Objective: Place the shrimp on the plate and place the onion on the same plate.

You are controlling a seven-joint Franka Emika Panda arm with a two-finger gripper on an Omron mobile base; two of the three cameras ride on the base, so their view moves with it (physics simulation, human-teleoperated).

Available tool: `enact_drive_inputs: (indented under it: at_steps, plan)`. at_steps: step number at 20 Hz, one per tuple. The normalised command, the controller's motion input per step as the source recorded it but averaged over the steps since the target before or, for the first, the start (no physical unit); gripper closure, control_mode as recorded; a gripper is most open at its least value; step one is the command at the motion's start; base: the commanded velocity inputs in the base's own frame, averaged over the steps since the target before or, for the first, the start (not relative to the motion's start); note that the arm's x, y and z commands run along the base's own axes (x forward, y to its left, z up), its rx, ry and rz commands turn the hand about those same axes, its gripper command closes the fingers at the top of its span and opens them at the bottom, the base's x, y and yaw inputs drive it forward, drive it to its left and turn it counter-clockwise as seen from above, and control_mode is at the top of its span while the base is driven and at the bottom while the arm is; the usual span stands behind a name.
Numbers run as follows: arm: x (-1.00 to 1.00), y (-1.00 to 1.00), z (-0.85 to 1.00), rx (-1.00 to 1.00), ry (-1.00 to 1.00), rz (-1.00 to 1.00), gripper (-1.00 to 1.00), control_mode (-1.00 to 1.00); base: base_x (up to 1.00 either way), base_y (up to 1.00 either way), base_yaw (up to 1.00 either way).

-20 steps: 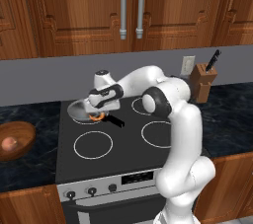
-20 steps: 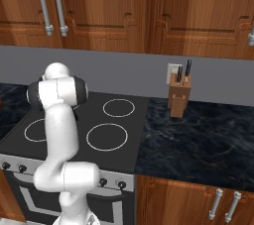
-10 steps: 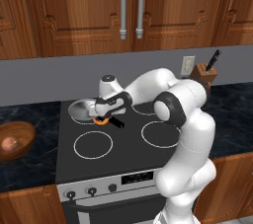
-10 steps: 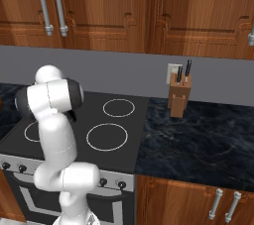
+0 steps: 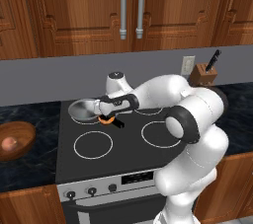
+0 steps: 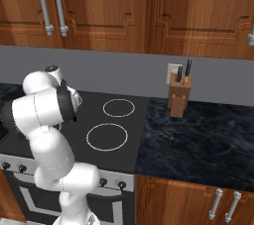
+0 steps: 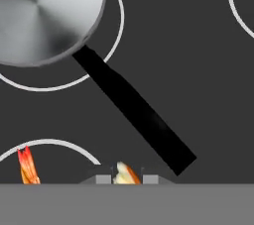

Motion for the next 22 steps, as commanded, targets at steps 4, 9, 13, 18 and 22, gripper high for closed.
enact_drive_inputs:
  at_steps: [4,9,13,18,22]
  plan:
    - [-0.44,-0.33,0.34,0.05,0.00,-0.04,1.00,-1.00,0.00,0.00,0.00]
    - [-0.68,-0.43,0.23,0.06,0.00,-0.05,1.00,-1.00,0.00,0.00,0.00]
    - [-0.59,-0.43,0.07,0.04,0.05,-0.08,1.00,-1.00,0.00,0.00,0.00]
    - [-0.29,-0.26,0.17,0.00,0.10,-0.08,1.00,-1.00,0.00,0.00,0.00]
    - [-0.05,-0.19,0.27,0.00,0.16,-0.06,1.00,-1.00,0.00,0.00,0.00]
